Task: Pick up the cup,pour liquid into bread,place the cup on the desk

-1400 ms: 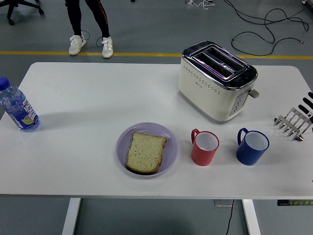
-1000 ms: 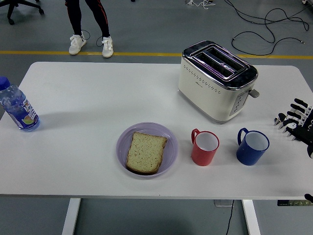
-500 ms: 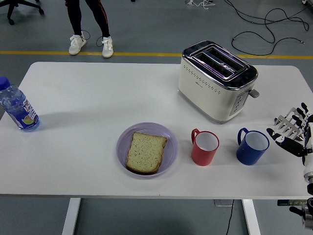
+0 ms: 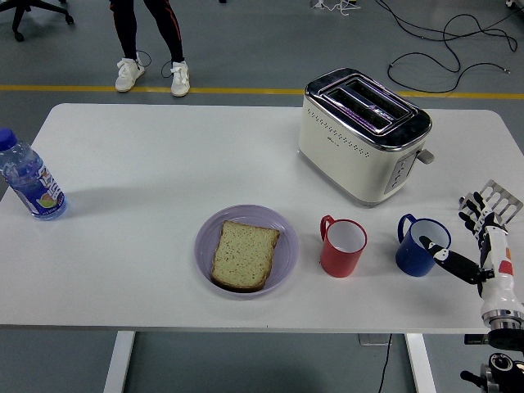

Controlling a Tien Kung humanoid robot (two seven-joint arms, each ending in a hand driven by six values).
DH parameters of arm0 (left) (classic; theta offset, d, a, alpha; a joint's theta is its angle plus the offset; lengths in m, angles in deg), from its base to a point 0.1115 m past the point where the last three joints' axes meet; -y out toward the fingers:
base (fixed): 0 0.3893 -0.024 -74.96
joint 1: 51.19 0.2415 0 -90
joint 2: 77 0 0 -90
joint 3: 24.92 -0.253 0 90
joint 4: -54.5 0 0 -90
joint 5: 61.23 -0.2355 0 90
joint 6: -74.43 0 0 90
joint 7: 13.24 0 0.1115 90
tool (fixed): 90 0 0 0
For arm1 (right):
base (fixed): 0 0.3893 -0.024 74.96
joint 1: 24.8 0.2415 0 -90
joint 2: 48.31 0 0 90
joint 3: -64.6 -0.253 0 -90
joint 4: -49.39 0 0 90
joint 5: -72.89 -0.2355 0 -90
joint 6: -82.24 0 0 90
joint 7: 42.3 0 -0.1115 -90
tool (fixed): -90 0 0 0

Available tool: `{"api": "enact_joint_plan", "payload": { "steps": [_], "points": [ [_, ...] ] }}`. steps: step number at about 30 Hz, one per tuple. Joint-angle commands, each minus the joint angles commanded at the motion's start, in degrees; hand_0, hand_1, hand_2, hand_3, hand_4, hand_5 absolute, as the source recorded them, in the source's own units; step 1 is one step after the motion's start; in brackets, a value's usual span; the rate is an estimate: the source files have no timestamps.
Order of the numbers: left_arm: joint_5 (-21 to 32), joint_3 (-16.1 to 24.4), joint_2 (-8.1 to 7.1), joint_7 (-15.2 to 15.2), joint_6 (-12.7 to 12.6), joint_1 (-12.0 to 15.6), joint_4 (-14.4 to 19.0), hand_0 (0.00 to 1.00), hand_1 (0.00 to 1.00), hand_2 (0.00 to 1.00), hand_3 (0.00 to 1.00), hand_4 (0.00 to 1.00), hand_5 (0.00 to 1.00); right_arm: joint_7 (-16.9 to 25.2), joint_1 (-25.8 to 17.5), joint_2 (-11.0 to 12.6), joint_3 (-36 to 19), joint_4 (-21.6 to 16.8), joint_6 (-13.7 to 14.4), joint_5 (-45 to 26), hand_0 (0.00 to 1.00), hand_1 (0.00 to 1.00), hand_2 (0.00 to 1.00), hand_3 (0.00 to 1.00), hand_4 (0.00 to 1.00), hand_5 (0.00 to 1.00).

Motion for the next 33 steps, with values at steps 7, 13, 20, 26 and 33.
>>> {"api": "enact_joint_plan", "payload": {
  "steps": [7,13,20,26,33],
  "points": [
    [1.14,-0.50,0.00,-0.16,-0.21,0.14,0.00,0.656,0.690,0.711,0.597,0.320,0.895,0.72,1.18,-0.39,1.91,2.57,-0.23,-1.80,0.940,0.863,0.938,0.998,0.987,0.085],
    [1.53,-0.79,0.00,-0.20,-0.25,0.24,0.00,0.656,0.690,0.711,0.597,0.321,0.896,1.40,1.93,-0.58,3.70,3.99,-0.25,-3.09,0.940,0.861,0.937,0.998,0.989,0.092],
    [1.29,-1.04,0.00,-0.12,-0.16,0.01,0.00,0.656,0.690,0.711,0.598,0.320,0.897,1.75,3.41,-1.39,4.26,6.97,0.18,-4.92,0.938,0.857,0.934,0.998,0.993,0.103],
    [1.02,-0.65,0.00,-0.02,-0.12,-0.06,0.00,0.656,0.690,0.711,0.598,0.320,0.897,2.00,4.65,-1.87,4.67,9.56,0.74,-5.79,0.938,0.856,0.934,0.998,0.993,0.105],
    [0.35,-0.49,0.00,0.11,0.02,-0.49,0.00,0.656,0.690,0.711,0.597,0.320,0.897,2.14,6.24,-2.63,4.14,12.39,0.89,-7.02,0.938,0.852,0.931,0.998,0.994,0.110]
  ]
}}
